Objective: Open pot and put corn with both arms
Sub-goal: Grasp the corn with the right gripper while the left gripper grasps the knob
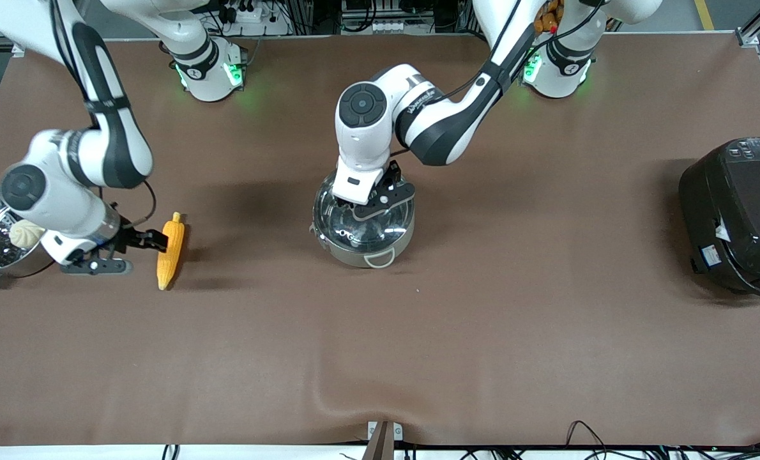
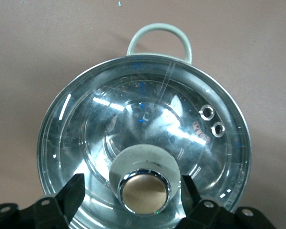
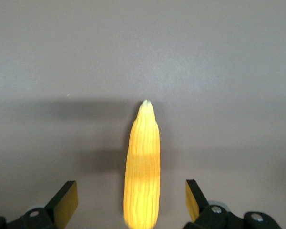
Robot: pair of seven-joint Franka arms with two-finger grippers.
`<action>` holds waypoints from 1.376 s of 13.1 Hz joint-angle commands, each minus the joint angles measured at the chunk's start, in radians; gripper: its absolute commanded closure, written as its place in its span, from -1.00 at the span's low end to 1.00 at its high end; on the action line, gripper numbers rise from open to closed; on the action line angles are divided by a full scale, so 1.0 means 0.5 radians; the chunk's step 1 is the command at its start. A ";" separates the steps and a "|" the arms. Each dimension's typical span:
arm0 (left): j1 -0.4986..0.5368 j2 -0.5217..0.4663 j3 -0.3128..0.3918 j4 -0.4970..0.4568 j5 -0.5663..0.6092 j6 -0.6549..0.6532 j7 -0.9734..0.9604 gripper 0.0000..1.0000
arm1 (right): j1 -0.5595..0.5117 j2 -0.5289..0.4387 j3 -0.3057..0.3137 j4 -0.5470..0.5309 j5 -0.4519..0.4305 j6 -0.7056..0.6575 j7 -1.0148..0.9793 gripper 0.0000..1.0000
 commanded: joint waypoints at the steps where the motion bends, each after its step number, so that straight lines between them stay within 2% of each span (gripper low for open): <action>1: -0.040 0.038 0.030 0.057 0.050 -0.001 -0.045 -0.73 | -0.036 0.099 0.015 -0.080 -0.035 0.209 -0.056 -1.00; 5: -0.043 0.044 0.027 0.060 0.047 -0.001 -0.045 -0.65 | -0.064 0.191 0.018 -0.083 -0.032 0.225 -0.059 -1.00; 11: -0.049 0.065 0.027 0.060 0.047 0.018 -0.045 -0.65 | -0.079 0.289 0.018 -0.093 -0.028 0.234 -0.059 -1.00; 16: -0.052 0.071 0.024 0.060 0.047 0.033 -0.033 -0.33 | -0.085 0.308 0.018 -0.129 -0.007 0.209 -0.053 -1.00; 17: -0.055 0.071 0.024 0.060 0.047 0.033 -0.033 -0.30 | -0.082 0.308 0.018 -0.133 -0.004 0.203 -0.044 -0.97; 18: -0.055 0.071 0.024 0.060 0.047 0.036 -0.036 -0.30 | -0.076 0.308 0.018 -0.136 -0.004 0.200 -0.041 -0.74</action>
